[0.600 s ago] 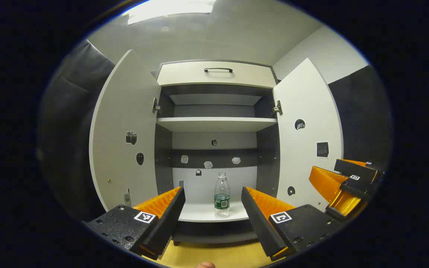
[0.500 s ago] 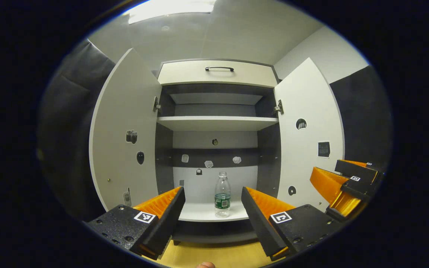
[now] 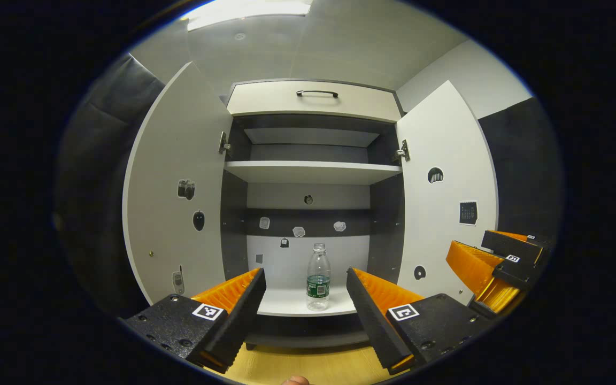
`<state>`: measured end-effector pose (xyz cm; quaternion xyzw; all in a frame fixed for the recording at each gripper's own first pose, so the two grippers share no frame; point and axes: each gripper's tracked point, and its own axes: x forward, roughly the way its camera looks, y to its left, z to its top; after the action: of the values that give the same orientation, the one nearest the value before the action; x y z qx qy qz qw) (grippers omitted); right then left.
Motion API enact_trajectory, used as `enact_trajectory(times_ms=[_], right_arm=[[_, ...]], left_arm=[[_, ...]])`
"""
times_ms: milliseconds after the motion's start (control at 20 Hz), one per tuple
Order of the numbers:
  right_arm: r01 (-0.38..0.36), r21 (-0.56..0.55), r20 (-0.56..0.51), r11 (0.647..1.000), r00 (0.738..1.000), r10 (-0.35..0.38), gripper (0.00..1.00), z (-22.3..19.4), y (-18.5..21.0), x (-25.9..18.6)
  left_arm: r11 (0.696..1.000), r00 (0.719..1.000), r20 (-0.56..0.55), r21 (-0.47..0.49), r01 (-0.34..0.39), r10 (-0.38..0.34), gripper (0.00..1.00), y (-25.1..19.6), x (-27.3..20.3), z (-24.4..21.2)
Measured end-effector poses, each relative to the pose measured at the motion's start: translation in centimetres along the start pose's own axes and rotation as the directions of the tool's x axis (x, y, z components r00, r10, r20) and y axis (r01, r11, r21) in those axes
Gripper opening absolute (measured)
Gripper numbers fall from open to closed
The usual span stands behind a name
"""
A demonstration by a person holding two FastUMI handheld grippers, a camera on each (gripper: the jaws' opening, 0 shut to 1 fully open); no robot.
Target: Grasp the bottle in the cabinet with the left hand and place it on the coaster, then close the right door with the right hand and the left door with the left hand.
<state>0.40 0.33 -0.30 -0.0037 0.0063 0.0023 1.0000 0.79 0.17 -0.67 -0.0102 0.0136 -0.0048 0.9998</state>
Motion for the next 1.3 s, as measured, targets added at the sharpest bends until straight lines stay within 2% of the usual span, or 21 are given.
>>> enact_trajectory(times_ms=[300, 350, 400, 500, 550, 650, 700, 750, 950, 1300], right_arm=[[0.005, 0.001, 0.008, 1.000, 1.000, -0.005, 0.97, 0.1, -0.3, -0.3], [0.007, -0.002, 0.008, 1.000, 1.000, -0.007, 0.97, 0.1, -0.3, -0.1], [0.010, -0.004, 0.009, 1.000, 1.000, -0.010, 0.97, 0.1, -0.2, -0.2], [0.014, -0.007, 0.009, 1.000, 1.000, -0.013, 0.97, 0.0, -0.1, -0.2], [0.014, -0.009, 0.009, 1.000, 1.000, -0.014, 0.97, 0.1, 0.0, -0.3], [0.015, -0.009, 0.014, 1.000, 1.000, -0.015, 0.97, 0.3, 0.0, -0.5], [0.017, -0.007, 0.018, 1.000, 1.000, -0.017, 0.97, 0.4, -0.2, -0.5], [0.019, -0.007, 0.020, 1.000, 1.000, -0.019, 0.97, 0.6, -0.5, -0.7], [0.053, -0.011, 0.025, 0.999, 0.998, -0.053, 0.97, 1.0, -2.3, -1.5], [0.174, -0.055, 0.037, 0.983, 0.984, -0.172, 0.97, 1.4, -6.2, -3.0]], left_arm=[[1.000, 1.000, -0.011, -0.003, 0.014, -0.014, 0.96, -0.7, 0.7, -0.5], [1.000, 1.000, -0.013, -0.005, 0.016, -0.016, 0.93, -0.8, 0.8, -0.6], [1.000, 1.000, -0.017, -0.005, 0.017, -0.018, 0.96, -0.9, 0.9, -0.7], [1.000, 1.000, -0.021, -0.005, 0.021, -0.021, 0.96, -1.0, 1.1, -0.9], [1.000, 0.999, -0.023, -0.006, 0.024, -0.024, 0.93, -1.1, 1.2, -1.0], [1.000, 0.999, -0.026, -0.011, 0.028, -0.028, 0.96, -1.2, 1.8, -1.3], [0.999, 0.999, -0.023, -0.017, 0.032, -0.032, 0.93, -1.2, 2.5, -1.4], [0.999, 0.999, -0.026, -0.022, 0.035, -0.035, 0.96, -1.1, 3.4, -1.6], [0.998, 0.998, -0.022, -0.027, 0.059, -0.060, 0.96, -1.2, 8.7, -2.5], [0.993, 0.992, -0.082, -0.076, 0.093, -0.099, 0.96, -2.7, 18.6, -6.0]])
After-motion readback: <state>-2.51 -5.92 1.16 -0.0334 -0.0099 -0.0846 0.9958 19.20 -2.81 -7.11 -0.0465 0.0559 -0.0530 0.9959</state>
